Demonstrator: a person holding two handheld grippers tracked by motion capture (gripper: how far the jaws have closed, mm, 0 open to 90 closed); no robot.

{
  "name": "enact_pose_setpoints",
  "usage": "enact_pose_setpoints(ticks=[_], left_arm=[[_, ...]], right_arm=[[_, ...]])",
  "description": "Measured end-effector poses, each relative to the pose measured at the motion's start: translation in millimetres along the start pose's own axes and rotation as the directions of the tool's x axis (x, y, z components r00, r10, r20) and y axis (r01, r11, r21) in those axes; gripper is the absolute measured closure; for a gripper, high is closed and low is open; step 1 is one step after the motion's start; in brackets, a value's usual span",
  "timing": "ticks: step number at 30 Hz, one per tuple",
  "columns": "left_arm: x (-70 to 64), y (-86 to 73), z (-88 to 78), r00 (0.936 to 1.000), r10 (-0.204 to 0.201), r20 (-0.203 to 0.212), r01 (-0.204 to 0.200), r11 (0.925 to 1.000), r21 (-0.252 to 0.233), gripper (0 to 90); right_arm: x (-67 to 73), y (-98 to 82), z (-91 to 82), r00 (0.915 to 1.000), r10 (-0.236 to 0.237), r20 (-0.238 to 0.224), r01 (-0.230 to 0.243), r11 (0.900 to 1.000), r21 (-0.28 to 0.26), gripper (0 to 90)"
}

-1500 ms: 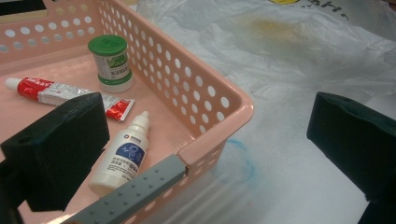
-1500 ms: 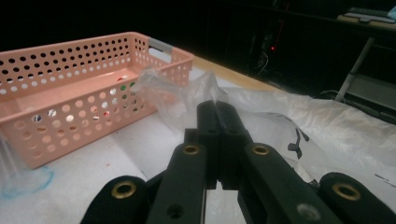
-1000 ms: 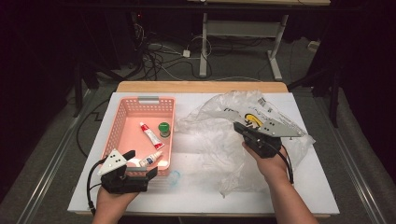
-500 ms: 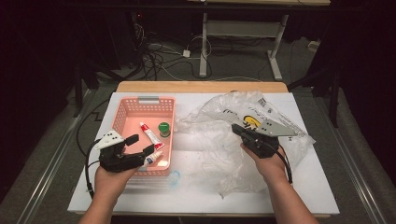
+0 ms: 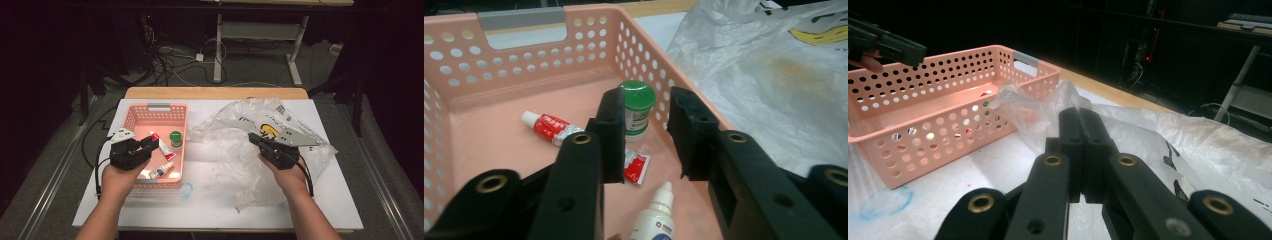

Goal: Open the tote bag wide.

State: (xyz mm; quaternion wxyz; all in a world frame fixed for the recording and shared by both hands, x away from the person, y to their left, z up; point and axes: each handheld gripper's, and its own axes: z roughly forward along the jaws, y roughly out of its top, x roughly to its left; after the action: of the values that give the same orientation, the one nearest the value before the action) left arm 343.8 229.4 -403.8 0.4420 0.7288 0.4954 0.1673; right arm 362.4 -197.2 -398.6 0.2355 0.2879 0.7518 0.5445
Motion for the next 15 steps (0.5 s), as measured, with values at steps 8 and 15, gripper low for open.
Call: enact_pose_setpoints(ticks=[8, 15], left_arm=[[11.4, 11.9, 19.8, 0.9993, -0.025, 0.028, 0.022, 0.9940, 0.107, 86.5], [15.4, 24.1, 43.8, 0.9994, 0.026, 0.024, -0.031, 0.9690, 0.245, 87.7]], right_arm=[[-2.2, 0.1, -1.2, 1.0000, 0.008, 0.000, -0.008, 1.000, -0.005, 90.0], [-1.8, 0.5, -1.4, 1.0000, 0.006, -0.001, -0.006, 1.000, -0.003, 90.0]])
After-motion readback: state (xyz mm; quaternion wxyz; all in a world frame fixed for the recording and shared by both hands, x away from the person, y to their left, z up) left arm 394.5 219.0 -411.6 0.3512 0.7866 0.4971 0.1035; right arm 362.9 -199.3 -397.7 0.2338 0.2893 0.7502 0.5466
